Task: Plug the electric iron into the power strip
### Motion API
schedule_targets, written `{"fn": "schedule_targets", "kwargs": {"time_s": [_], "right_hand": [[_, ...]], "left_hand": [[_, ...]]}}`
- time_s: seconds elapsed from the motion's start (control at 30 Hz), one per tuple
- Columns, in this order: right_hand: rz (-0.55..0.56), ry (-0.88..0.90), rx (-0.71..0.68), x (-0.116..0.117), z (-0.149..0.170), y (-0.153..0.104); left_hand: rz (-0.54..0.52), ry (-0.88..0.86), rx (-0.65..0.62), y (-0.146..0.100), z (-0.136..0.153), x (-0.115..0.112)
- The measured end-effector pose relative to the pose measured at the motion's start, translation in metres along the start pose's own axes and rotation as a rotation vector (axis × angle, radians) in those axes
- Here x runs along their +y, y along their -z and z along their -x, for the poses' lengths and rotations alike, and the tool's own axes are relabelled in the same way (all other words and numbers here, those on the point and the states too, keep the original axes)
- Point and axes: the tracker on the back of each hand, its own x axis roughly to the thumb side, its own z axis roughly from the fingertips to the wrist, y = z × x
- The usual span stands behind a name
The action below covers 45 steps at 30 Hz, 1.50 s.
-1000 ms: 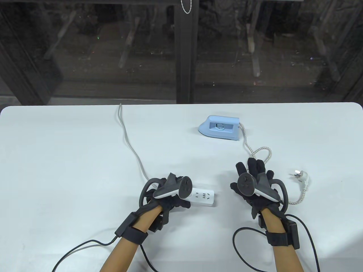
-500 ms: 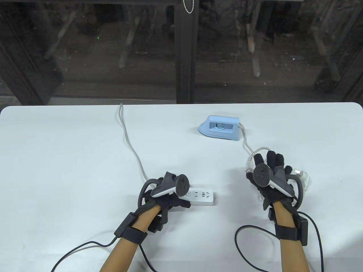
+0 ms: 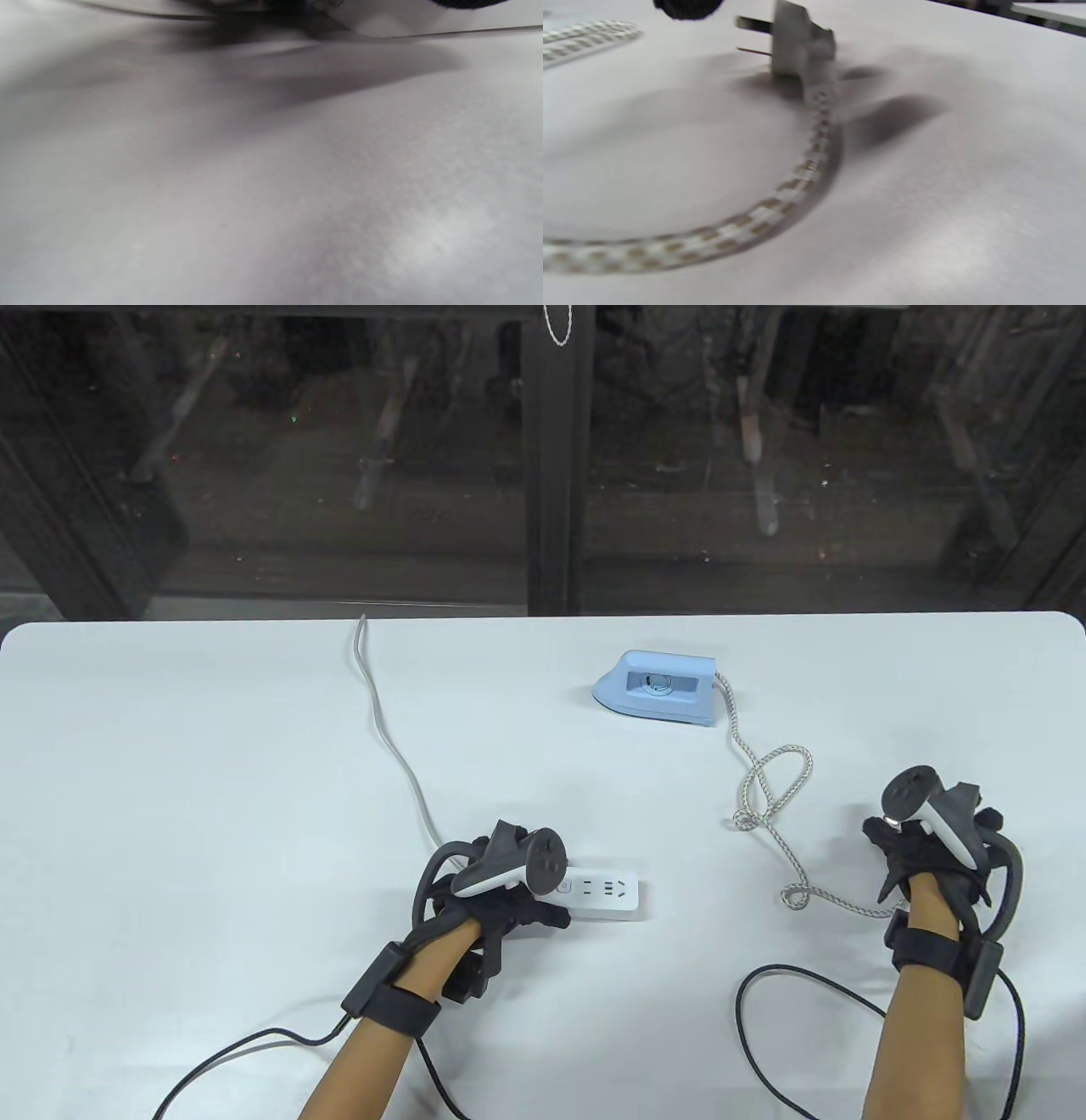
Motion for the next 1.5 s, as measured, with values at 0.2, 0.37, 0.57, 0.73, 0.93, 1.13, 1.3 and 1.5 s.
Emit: {"fn": "schedule_targets", "kwargs": {"time_s": [0.2,0.37,0.57,0.73,0.93,1.13,1.3,1.5], "right_hand": [[-0.137,0.032,0.031,0.016,0.014,0.011],[0.045,-0.033,0.007,0.013,0.007,0.01],[0.136,0.171,-0.266,-0.009,-0.021,-0.008],[0.129,0.25,-0.626,-0.032,-0.072,-0.042],[0.075,0.205,-0.951,-0.027,-0.147,-0.096],[0.018,-0.004,-1.138,0.011,-0.197,-0.139],[0.049,-0.1,-1.164,0.031,-0.205,-0.15],[0.045,-0.078,-1.173,0.041,-0.205,-0.148]], "left_hand": [[0.003,-0.003,-0.002,0.0,0.0,0.0],[0.002,-0.002,-0.001,0.0,0.0,0.0],[0.0,-0.008,-0.005,0.0,0.0,0.0],[0.0,-0.008,-0.006,0.0,0.0,-0.001],[-0.001,-0.017,-0.01,0.0,0.001,-0.001],[-0.002,-0.02,-0.012,0.0,0.001,-0.002],[-0.003,-0.018,-0.012,0.0,0.001,-0.002],[-0.002,-0.017,-0.011,0.0,0.001,-0.002]]}}
